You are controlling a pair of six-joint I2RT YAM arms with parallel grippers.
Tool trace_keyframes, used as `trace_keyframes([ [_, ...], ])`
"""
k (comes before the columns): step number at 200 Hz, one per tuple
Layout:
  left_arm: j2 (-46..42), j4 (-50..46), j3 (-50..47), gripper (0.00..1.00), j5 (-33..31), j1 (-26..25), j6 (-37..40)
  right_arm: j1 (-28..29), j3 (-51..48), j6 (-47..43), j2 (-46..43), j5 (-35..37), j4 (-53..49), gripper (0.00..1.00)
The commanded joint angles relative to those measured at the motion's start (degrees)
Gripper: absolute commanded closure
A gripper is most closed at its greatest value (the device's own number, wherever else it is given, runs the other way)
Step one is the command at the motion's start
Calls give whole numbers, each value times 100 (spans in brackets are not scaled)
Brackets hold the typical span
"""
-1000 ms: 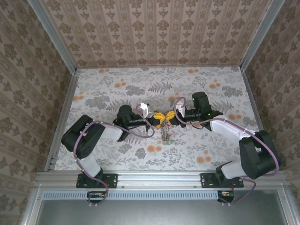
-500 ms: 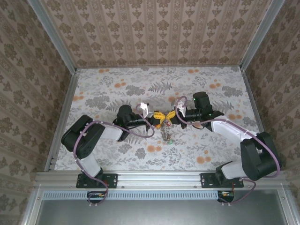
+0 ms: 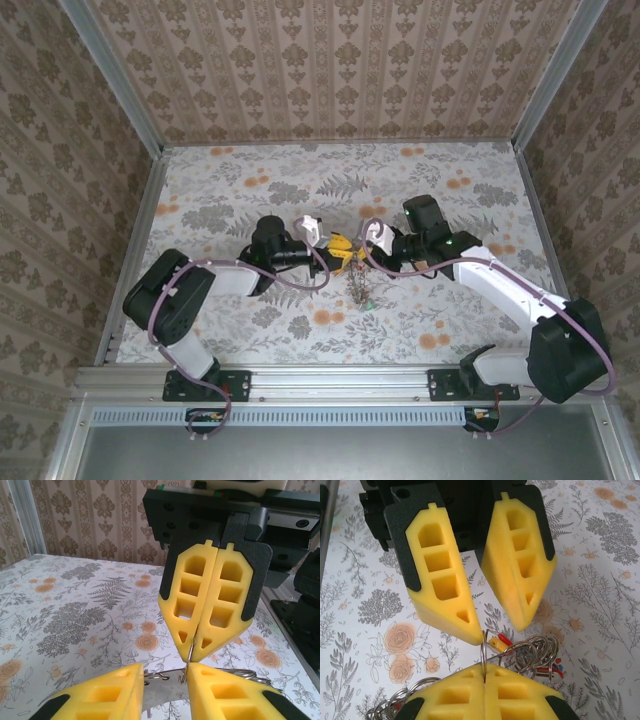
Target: Put the keys on the keyring
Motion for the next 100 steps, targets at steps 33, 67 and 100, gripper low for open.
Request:
trace_keyframes([
  [33, -378, -1593, 422, 68, 432, -12, 926, 216, 448, -433, -204, 424, -726, 100],
  [67, -511, -2708, 743, 68, 403, -167, 1584, 302, 576, -451, -155, 453, -850, 100],
  [100, -541, -3112, 830, 71, 323, -233, 1840, 303, 566, -407, -169, 403, -713, 100],
])
